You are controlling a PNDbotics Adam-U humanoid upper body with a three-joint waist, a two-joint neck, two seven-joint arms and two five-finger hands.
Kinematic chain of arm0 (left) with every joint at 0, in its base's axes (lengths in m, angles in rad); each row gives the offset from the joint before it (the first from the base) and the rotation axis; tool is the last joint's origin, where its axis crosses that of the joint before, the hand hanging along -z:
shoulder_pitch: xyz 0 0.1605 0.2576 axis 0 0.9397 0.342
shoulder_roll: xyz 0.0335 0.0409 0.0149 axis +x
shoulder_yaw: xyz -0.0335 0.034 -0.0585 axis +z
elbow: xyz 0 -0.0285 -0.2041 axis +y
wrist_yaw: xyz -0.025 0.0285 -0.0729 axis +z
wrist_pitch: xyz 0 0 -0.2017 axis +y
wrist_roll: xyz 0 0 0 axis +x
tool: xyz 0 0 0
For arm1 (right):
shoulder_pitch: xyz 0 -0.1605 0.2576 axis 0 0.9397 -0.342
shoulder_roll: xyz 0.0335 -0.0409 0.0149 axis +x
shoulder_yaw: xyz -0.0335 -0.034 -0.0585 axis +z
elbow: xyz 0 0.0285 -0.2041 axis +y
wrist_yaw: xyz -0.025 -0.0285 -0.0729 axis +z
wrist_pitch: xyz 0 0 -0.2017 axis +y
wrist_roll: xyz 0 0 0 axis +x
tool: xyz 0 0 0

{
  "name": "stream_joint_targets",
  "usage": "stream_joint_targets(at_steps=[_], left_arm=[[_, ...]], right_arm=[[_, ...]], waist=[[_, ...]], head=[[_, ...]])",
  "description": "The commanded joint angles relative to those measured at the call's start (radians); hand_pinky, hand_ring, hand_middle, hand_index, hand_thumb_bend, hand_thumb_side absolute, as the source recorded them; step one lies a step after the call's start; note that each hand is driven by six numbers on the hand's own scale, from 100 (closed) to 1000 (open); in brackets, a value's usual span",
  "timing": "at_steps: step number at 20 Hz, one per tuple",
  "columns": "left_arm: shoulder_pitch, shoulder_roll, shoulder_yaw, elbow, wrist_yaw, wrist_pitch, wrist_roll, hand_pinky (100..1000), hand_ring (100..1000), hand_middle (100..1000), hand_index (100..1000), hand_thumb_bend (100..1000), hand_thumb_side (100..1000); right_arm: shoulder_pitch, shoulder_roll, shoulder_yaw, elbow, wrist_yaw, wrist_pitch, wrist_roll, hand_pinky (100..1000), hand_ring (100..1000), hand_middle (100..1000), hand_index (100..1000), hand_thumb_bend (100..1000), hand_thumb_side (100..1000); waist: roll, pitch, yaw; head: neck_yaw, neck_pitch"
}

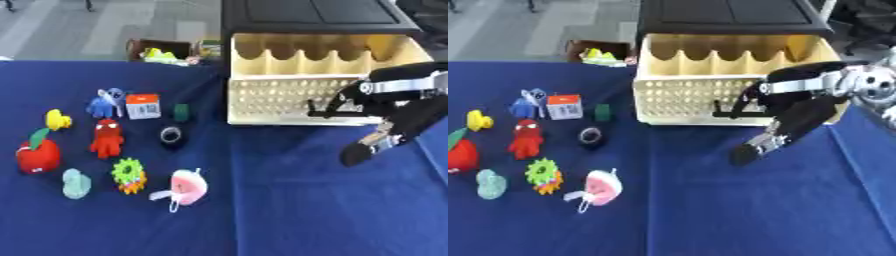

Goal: Pick up objects from table and place into drawer.

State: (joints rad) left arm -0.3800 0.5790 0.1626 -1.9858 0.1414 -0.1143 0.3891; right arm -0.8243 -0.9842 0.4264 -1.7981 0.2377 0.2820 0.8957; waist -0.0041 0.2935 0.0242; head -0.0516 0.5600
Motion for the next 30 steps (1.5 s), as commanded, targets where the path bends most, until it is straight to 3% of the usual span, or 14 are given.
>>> stream_joint_targets(at_steps=[1,10,11,17,25,30], left_arm=[[-0.010,0.014,0.013,-0.014,0.006,-0.003,0.001,659,662,697,880,100,996],[-0.010,0.014,0.012,-0.014,0.005,-0.004,0.001,659,662,697,882,100,996],[-0.009,0.014,0.013,-0.014,0.005,-0.004,0.001,660,663,698,882,100,994],[-0.007,0.012,0.014,-0.014,0.006,-0.002,0.003,660,663,698,883,100,994],[-0.004,0.012,0.016,-0.014,0.005,-0.001,0.002,661,663,697,890,100,994],[-0.004,0.012,0.016,-0.014,0.004,-0.002,0.001,661,664,697,888,100,994]], right_arm=[[-0.003,-0.024,-0.002,-0.008,-0.017,0.018,0.011,100,100,100,871,897,859],[-0.001,-0.025,-0.008,-0.012,-0.012,0.043,0.011,100,100,100,874,890,874],[0.004,-0.027,-0.009,-0.007,-0.010,0.047,0.011,100,100,100,880,849,973],[0.011,-0.030,-0.024,-0.017,-0.005,0.078,0.011,100,100,100,889,844,1000],[0.044,-0.057,-0.054,-0.107,0.061,0.026,0.011,100,100,100,941,828,1000],[0.050,-0.068,-0.064,-0.148,0.077,0.025,0.011,100,100,100,957,819,1000]], waist=[[0.003,-0.018,0.000],[0.005,-0.018,-0.001],[0.006,-0.019,-0.002],[0.008,-0.024,-0.003],[0.008,-0.022,-0.006],[0.010,-0.021,-0.007]], head=[[0.002,-0.008],[0.003,-0.008],[0.003,-0.009],[0.005,-0.008],[0.009,-0.006],[0.008,-0.004]])
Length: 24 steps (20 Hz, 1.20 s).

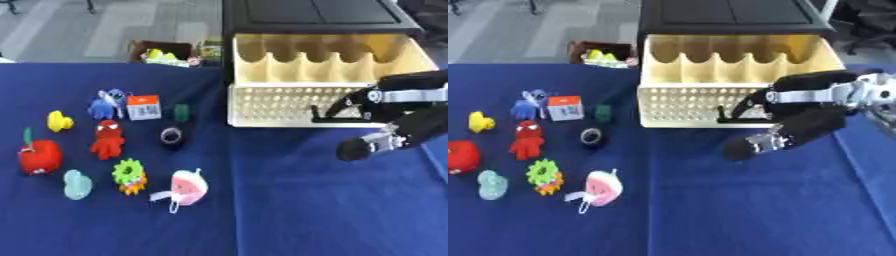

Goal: Pick up objects from table and place into drawer.

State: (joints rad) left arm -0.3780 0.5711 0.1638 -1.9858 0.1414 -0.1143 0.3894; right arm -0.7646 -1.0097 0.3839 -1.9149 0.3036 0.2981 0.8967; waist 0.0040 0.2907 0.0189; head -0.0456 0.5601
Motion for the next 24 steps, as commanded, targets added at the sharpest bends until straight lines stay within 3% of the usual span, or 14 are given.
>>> stream_joint_targets(at_steps=[1,8,15,16,18,19,21,23,24], left_arm=[[-0.006,0.020,0.015,-0.014,0.004,-0.002,0.001,661,664,696,888,100,994],[-0.004,0.021,0.016,-0.014,0.002,-0.002,-0.001,662,664,696,885,100,994],[0.000,0.025,0.020,-0.014,0.000,-0.004,0.003,662,664,697,884,100,991],[0.000,0.026,0.021,-0.014,0.000,-0.004,0.005,662,664,697,884,100,991],[0.002,0.028,0.022,-0.014,-0.002,-0.005,0.008,662,665,697,883,100,990],[0.004,0.029,0.023,-0.014,-0.003,-0.005,0.010,662,665,697,881,100,989],[0.009,0.033,0.027,-0.014,-0.007,-0.006,0.014,662,664,695,877,100,987],[0.012,0.037,0.030,-0.014,-0.014,-0.006,0.019,661,664,692,874,100,981],[0.012,0.039,0.031,-0.014,-0.021,-0.006,0.023,661,664,692,874,100,977]], right_arm=[[-0.009,-0.045,-0.024,-0.040,0.006,0.012,0.010,100,100,100,955,819,1000],[-0.004,-0.065,-0.066,-0.084,-0.007,0.040,0.010,100,100,100,948,825,1000],[-0.020,-0.048,-0.159,-0.085,-0.043,-0.009,-0.002,100,100,100,906,796,1000],[-0.026,-0.039,-0.180,-0.085,-0.055,-0.015,-0.013,100,100,100,891,768,1000],[-0.049,-0.013,-0.222,-0.085,-0.064,-0.016,-0.038,100,100,100,848,622,1000],[-0.065,0.001,-0.244,-0.085,-0.057,-0.009,-0.051,100,100,100,829,478,1000],[-0.105,0.023,-0.287,-0.085,-0.035,0.014,-0.077,100,100,100,785,352,1000],[-0.144,0.040,-0.331,-0.085,-0.009,0.040,-0.104,130,100,100,748,309,1000],[-0.163,0.048,-0.353,-0.085,0.004,0.053,-0.118,196,100,100,742,274,1000]], waist=[[0.002,-0.018,-0.002],[0.002,-0.016,-0.007],[0.004,-0.016,-0.012],[0.005,-0.016,-0.014],[0.008,-0.016,-0.020],[0.010,-0.016,-0.024],[0.015,-0.015,-0.033],[0.020,-0.012,-0.040],[0.023,-0.010,-0.042]], head=[[0.002,-0.004],[0.004,-0.002],[0.023,0.003],[0.029,0.005],[0.041,0.011],[0.048,0.013],[0.061,0.017],[0.071,0.021],[0.075,0.023]])
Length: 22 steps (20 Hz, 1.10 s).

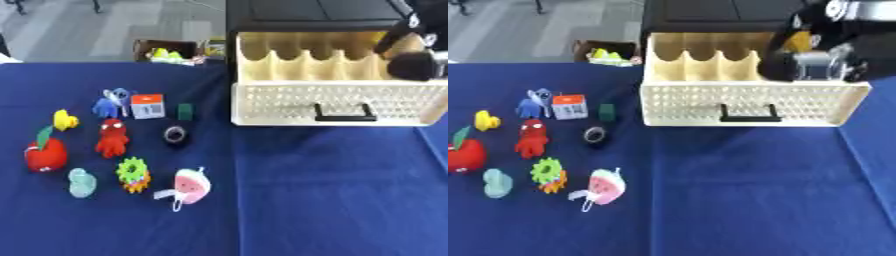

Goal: Pick up objects from table and place into drawer.

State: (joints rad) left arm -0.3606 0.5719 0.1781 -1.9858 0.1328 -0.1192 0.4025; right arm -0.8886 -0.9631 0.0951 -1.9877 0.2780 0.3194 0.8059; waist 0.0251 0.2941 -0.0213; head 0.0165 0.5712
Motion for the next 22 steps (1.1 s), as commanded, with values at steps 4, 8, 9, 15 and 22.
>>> stream_joint_targets(at_steps=[4,8,9,15,22], left_arm=[[-0.012,0.055,0.012,-0.014,-0.041,0.003,0.020,658,657,684,874,100,952],[-0.030,0.090,-0.004,-0.014,-0.093,0.020,0.018,653,647,683,884,100,921],[-0.036,0.103,-0.009,-0.014,-0.107,0.029,0.010,644,641,684,883,100,910],[-0.080,0.199,-0.035,-0.014,-0.192,0.064,-0.064,637,642,704,889,100,825],[-0.163,0.356,-0.135,0.027,-0.296,0.072,-0.167,646,653,702,849,168,797]], right_arm=[[-0.088,0.023,-0.155,-0.012,0.086,0.088,-0.083,394,273,216,744,185,1000],[-0.107,0.041,-0.248,-0.012,0.143,0.110,-0.140,557,442,382,766,155,1000],[-0.109,0.048,-0.270,-0.012,0.157,0.103,-0.154,565,454,393,765,147,1000],[-0.095,0.071,-0.364,-0.012,0.184,0.053,-0.239,570,451,399,768,133,1000],[-0.079,0.083,-0.344,-0.012,0.150,0.039,-0.344,559,435,386,765,124,1000]], waist=[[0.009,-0.005,0.000],[0.013,0.002,0.008],[0.013,0.003,0.010],[0.014,0.003,0.022],[0.018,-0.005,0.022]], head=[[0.024,0.023],[0.028,0.035],[0.029,0.037],[0.041,0.045],[0.033,0.038]])
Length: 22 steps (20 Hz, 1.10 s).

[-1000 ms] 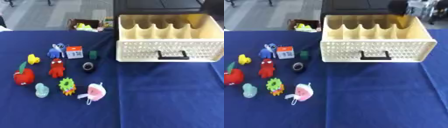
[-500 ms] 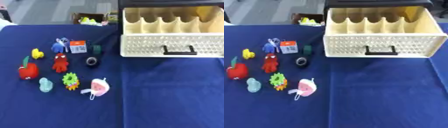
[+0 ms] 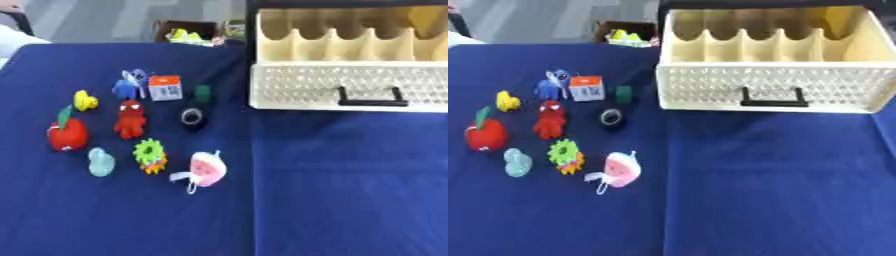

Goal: Pick up objects from table and place into drawer.

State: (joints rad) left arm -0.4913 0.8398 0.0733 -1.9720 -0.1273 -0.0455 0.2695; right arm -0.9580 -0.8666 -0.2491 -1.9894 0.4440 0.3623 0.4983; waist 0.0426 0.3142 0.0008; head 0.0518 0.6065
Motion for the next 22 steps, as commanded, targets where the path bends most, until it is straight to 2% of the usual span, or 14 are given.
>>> stream_joint_targets(at_steps=[1,3,8,13,16,19,20,22], left_arm=[[-0.048,0.108,-0.050,0.027,-0.051,-0.006,-0.048,647,653,693,840,205,804],[-0.078,0.143,-0.093,0.057,-0.080,-0.019,-0.078,652,659,691,843,213,807],[-0.125,0.193,-0.191,0.139,-0.153,-0.076,-0.151,667,685,694,970,226,864],[-0.182,0.202,-0.284,0.224,-0.226,-0.148,-0.224,684,718,739,934,337,864],[-0.222,0.193,-0.330,0.275,-0.270,-0.191,-0.268,684,718,730,847,357,885],[-0.263,0.175,-0.379,0.327,-0.313,-0.232,-0.311,680,715,723,857,364,907],[-0.277,0.167,-0.396,0.341,-0.328,-0.246,-0.325,675,712,725,898,371,908],[-0.304,0.151,-0.424,0.362,-0.357,-0.274,-0.355,666,711,743,923,381,904]], right_arm=[[-0.009,-0.011,0.003,-0.011,-0.022,-0.006,-0.050,558,434,385,765,123,1000],[-0.008,-0.005,0.010,-0.011,-0.035,-0.011,-0.080,557,433,383,764,122,1000],[-0.003,0.011,0.028,-0.011,-0.063,-0.021,-0.153,553,429,377,763,117,1000],[0.005,0.017,0.056,-0.011,-0.086,-0.026,-0.226,554,424,372,764,106,1000],[0.009,0.019,0.073,-0.011,-0.099,-0.028,-0.270,553,421,369,763,100,1000],[0.012,0.022,0.089,-0.011,-0.110,-0.030,-0.313,554,421,368,761,100,1000],[0.014,0.023,0.094,-0.011,-0.115,-0.031,-0.328,554,421,367,761,100,1000],[0.017,0.024,0.104,-0.011,-0.123,-0.032,-0.357,554,420,367,761,100,1000]], waist=[[0.000,-0.026,-0.001],[0.001,-0.028,-0.003],[0.006,-0.029,-0.011],[0.009,-0.030,-0.016],[0.012,-0.031,-0.018],[0.013,-0.033,-0.019],[0.013,-0.033,-0.019],[0.012,-0.034,-0.019]], head=[[-0.003,0.002],[-0.004,-0.002],[-0.002,-0.010],[0.002,-0.010],[0.005,-0.010],[0.006,-0.008],[0.007,-0.009],[0.007,-0.009]])
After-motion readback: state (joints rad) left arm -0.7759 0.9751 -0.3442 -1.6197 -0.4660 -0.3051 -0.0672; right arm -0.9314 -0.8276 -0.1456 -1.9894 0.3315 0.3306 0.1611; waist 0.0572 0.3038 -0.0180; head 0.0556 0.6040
